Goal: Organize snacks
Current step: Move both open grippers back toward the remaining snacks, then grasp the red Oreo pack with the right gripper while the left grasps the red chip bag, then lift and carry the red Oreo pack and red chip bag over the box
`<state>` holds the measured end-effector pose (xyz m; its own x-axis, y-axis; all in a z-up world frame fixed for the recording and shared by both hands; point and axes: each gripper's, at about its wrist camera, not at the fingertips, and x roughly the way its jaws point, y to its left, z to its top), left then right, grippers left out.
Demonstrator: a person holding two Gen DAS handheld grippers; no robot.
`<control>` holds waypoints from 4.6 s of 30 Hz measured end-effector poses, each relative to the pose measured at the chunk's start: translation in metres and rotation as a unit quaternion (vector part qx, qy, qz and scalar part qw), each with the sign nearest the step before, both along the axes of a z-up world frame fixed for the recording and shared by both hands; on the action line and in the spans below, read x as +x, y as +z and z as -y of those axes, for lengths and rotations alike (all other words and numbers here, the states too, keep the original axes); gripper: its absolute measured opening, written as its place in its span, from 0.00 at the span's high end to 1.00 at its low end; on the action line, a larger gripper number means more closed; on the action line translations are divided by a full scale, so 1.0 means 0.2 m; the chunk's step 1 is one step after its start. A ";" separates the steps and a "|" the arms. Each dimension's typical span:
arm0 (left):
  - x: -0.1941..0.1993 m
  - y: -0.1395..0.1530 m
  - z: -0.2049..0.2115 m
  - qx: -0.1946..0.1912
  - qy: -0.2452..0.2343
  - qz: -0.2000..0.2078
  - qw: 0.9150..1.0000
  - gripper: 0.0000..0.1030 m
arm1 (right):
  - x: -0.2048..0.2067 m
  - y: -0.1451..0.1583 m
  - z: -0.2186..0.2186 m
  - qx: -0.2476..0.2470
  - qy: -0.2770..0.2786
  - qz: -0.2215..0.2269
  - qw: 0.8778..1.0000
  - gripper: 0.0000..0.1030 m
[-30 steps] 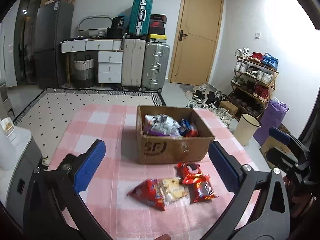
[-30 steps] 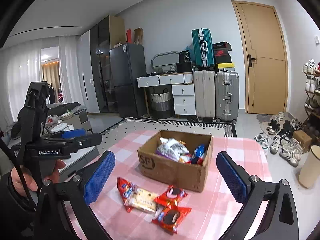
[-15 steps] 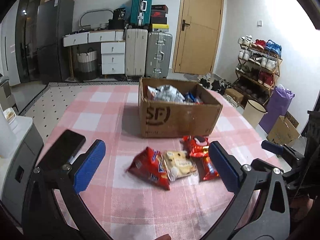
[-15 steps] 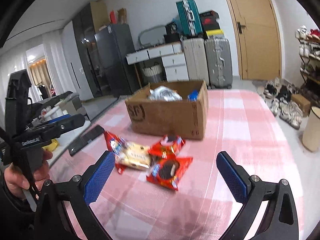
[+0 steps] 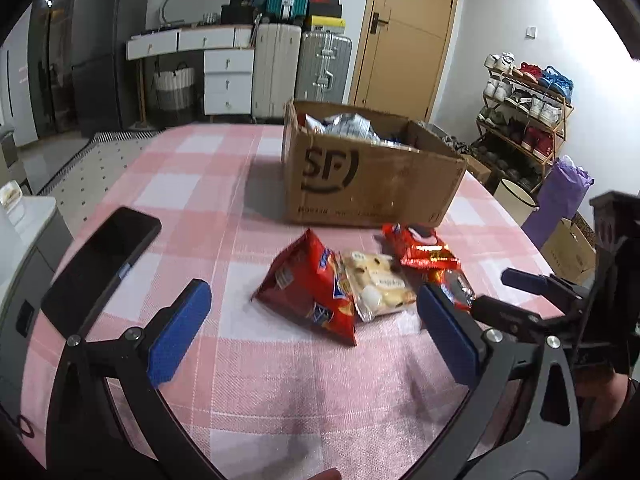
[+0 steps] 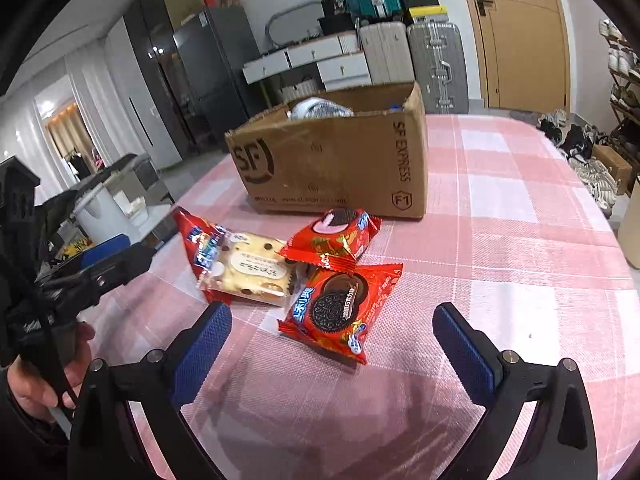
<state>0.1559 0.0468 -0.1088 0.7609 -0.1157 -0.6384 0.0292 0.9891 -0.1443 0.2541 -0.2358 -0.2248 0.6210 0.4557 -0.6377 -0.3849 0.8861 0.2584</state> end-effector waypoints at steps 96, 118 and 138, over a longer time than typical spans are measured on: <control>0.28 -0.30 -0.25 -0.122 0.001 -0.114 0.986 0.50 | -0.17 0.13 0.12 0.055 -0.019 0.011 0.998 0.54; 0.14 0.27 -0.24 -0.098 -0.042 -0.030 0.994 0.50 | -0.20 0.42 0.07 0.070 0.017 0.048 0.996 0.53; 0.41 1.01 0.04 -0.049 -0.100 0.041 0.993 0.50 | 0.11 1.18 -0.05 0.091 0.083 0.140 0.982 0.53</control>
<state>0.2386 0.0383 0.0931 0.7656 -0.3278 -0.5535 0.2388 0.9438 -0.2287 0.2754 -0.2254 0.0108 0.6682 0.6562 -0.3505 -0.5991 0.7540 0.2694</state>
